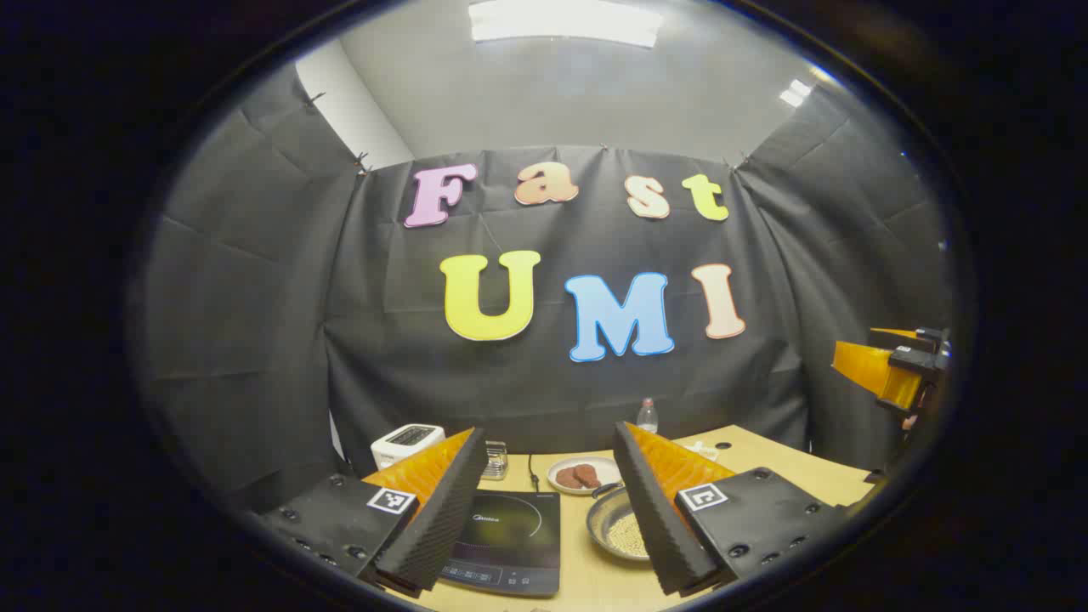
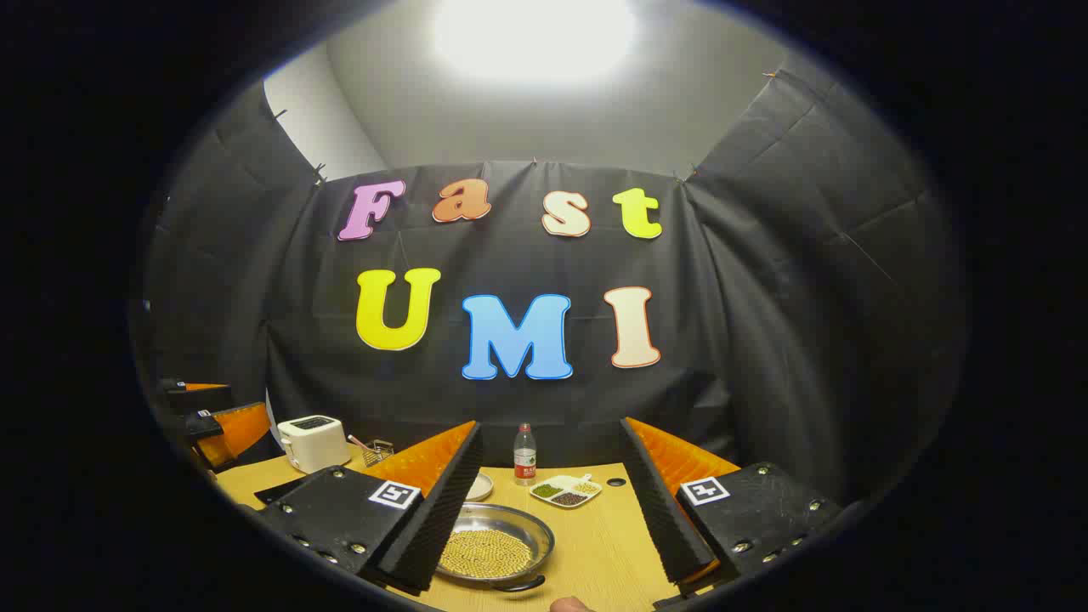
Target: First push the handle of the pot to place it horizontally, then grasp the pot with both hands and set it on the induction cooktop.
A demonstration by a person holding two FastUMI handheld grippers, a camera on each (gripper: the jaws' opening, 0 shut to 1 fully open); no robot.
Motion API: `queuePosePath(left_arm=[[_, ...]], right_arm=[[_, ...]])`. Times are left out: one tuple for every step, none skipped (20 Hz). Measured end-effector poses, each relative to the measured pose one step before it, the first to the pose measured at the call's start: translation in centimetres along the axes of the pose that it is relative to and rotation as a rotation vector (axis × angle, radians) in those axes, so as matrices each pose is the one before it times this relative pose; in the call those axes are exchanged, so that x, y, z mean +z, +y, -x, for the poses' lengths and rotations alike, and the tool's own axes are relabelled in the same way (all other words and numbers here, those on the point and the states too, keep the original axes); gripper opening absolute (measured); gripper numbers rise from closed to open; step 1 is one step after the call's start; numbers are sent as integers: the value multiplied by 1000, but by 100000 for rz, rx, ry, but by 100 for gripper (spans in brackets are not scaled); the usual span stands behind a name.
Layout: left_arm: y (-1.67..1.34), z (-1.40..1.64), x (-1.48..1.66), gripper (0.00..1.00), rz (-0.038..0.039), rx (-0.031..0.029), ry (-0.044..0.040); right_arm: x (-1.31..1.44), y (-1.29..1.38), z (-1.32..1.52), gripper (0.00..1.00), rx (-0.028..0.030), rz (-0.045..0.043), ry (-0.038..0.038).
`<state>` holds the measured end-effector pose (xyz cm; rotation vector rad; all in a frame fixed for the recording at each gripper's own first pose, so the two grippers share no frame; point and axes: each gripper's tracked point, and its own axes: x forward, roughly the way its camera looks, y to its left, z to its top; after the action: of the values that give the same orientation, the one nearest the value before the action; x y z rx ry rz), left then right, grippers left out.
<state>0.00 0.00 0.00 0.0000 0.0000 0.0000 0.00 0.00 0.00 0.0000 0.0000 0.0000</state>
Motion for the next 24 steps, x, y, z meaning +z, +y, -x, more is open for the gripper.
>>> queuePosePath(left_arm=[[-58,63,67,94,-297,89,11],[-171,-111,-110,99,-320,-74,121],[5,1,66,94,-223,5,82],[-111,-51,-166,97,-116,-65,193],[-161,-110,17,99,1,-244,140],[-90,-9,-65,99,38,-46,54],[-15,-65,29,99,81,-50,107],[-172,-45,9,99,203,-83,4],[-25,-89,58,99,233,68,-48],[-82,-9,-69,99,289,-41,15],[-161,-34,120,99,171,34,-19],[46,-190,-151,99,-34,151,46],[12,-98,26,99,-78,154,19],[48,-121,-115,99,-86,203,34],[18,-105,-19,99,-8,207,49],[-73,-59,-70,99,42,167,136],[0,-60,-39,99,15,263,172],[11,-241,-205,99,5,248,211],[25,-39,54,99,64,234,167],[0,-60,-126,99,62,136,64],[1,-68,0,99,-53,187,31],[-42,-75,-52,99,-205,128,60],[1,68,74,99,-136,207,-72],[-130,90,38,99,20,162,-64]], right_arm=[[-40,-95,-108,96,29,-8,231],[-135,-121,-67,96,49,89,287],[-95,-108,-85,96,-188,140,164],[-83,-139,14,96,-46,99,297],[18,-87,-121,96,38,64,180],[-125,-151,-71,96,-101,56,12],[94,-100,-144,96,41,55,-33],[-99,-69,-13,96,2,9,-14],[53,-30,-146,96,96,125,-4],[-57,-36,-138,96,16,216,193],[-17,-33,-135,96,43,148,144],[-77,-31,-76,96,113,73,119],[28,-11,-161,96,73,45,52],[-101,-136,-142,96,-116,147,8],[-63,-79,-230,96,-90,171,201],[-146,-33,-101,96,59,129,292],[-99,-112,-170,96,85,53,238],[-125,-80,-174,96,-215,97,216],[-3,-137,-115,96,-113,135,209],[-106,-114,-65,96,-181,145,157],[-68,-112,-123,96,-159,181,243],[-118,-128,-32,96,-244,263,274],[-12,-109,31,96,-140,302,73],[-34,-48,3,96,14,175,-295]])
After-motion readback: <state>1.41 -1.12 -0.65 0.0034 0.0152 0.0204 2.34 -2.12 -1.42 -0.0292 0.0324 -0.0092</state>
